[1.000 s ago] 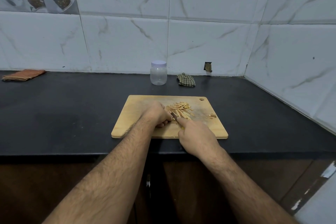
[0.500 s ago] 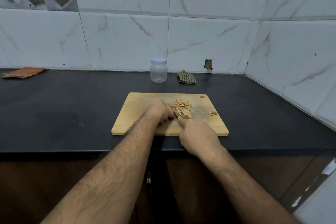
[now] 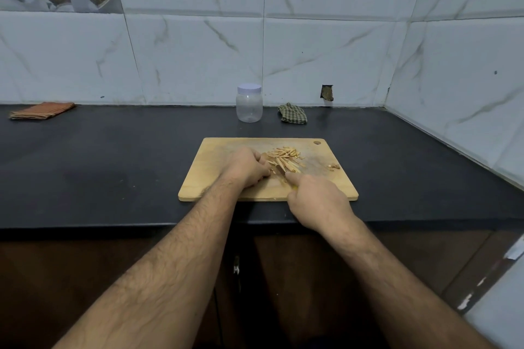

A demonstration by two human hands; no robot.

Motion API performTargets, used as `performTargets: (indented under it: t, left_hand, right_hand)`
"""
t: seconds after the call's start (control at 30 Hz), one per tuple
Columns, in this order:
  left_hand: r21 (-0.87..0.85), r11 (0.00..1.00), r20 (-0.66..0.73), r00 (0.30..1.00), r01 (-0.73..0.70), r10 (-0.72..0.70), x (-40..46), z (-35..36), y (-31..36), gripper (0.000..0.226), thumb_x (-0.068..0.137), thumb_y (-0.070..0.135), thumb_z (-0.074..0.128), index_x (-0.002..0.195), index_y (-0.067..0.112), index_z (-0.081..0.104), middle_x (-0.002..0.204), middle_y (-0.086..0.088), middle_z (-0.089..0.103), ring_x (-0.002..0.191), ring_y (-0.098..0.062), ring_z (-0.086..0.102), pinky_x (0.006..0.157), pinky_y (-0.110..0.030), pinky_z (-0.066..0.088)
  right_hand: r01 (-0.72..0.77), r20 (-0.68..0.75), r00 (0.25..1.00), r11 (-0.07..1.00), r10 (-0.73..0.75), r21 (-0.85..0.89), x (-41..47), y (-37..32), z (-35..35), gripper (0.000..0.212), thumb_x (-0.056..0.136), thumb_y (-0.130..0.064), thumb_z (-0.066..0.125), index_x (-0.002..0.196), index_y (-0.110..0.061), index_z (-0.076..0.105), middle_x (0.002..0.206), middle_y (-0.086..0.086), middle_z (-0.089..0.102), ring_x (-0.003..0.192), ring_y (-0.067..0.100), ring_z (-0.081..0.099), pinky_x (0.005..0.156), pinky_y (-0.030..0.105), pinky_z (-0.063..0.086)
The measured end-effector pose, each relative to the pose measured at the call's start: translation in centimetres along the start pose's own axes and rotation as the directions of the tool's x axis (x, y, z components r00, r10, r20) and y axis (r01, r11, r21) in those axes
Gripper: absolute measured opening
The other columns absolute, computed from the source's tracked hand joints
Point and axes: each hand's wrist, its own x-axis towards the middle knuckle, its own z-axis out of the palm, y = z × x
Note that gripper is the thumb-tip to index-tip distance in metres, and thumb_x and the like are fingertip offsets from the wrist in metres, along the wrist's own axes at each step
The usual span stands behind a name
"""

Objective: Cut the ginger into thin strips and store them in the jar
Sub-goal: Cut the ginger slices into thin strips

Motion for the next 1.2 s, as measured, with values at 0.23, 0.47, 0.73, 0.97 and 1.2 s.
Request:
performTargets:
  t: [0.23,0.47,0.73,0.97,1.2]
  left_hand:
    - [-0.323,0.944,-0.008,0.997,-0.074,0.076,-1.8,-1.2,-0.7,0.016,0.090,-0.005,0.055,0.090,0.009,0.065,0.064,-0.004,0.058,0.041,-0.005,0.047,0.038,-0.015,0.037]
    - [-0.393,0.917,-0.034,0.998,-0.069,0.060,-1.7,-1.2,-0.4,0.016,0.092,-0.002,0.055,0.088,0.011,0.064,0.069,-0.005,0.060,0.054,-0.011,0.051,0.041,-0.020,0.040]
    - [-0.319,0.945,-0.148,0.988,-0.077,0.031,-0.9,-2.1,-1.1,0.012,0.093,0.011,0.059,0.089,0.017,0.069,0.075,0.000,0.064,0.061,-0.010,0.054,0.052,-0.022,0.042]
    - [-0.033,0.992,-0.214,0.970,-0.124,0.115,0.1,-3.3,-2.1,0.019,0.091,0.007,0.063,0.105,0.016,0.071,0.081,0.006,0.068,0.072,-0.006,0.061,0.078,-0.025,0.049]
    - [0.297,0.948,-0.158,0.973,-0.115,0.168,0.5,-3.5,-0.6,0.045,0.092,0.011,0.059,0.136,0.021,0.057,0.134,-0.001,0.060,0.120,-0.019,0.057,0.103,-0.034,0.046]
  right_hand:
    - [0.045,0.010,0.999,0.999,-0.045,0.020,0.0,-0.1,0.0,0.054,0.097,-0.019,0.041,0.147,-0.039,0.041,0.139,-0.002,0.057,0.120,0.022,0.054,0.084,0.035,0.047]
    - [-0.008,0.061,0.998,1.000,0.008,0.003,2.0,0.1,-1.5,0.056,0.094,-0.012,0.040,0.144,-0.035,0.047,0.136,0.004,0.056,0.114,0.026,0.056,0.080,0.033,0.045]
    - [0.007,0.075,0.997,0.987,-0.019,0.158,2.6,-0.2,-0.9,0.035,0.092,-0.010,0.041,0.124,-0.016,0.055,0.090,0.003,0.058,0.062,0.022,0.063,0.057,0.038,0.054]
    - [0.029,0.019,0.999,0.996,-0.030,0.082,2.7,-0.1,-1.2,0.042,0.090,-0.012,0.048,0.124,-0.029,0.065,0.105,0.001,0.066,0.072,0.019,0.068,0.064,0.033,0.058]
    - [0.066,-0.088,0.993,0.993,-0.075,-0.095,2.8,-0.4,-1.4,0.053,0.093,-0.007,0.047,0.134,-0.039,0.059,0.128,-0.001,0.063,0.113,0.023,0.059,0.083,0.034,0.051]
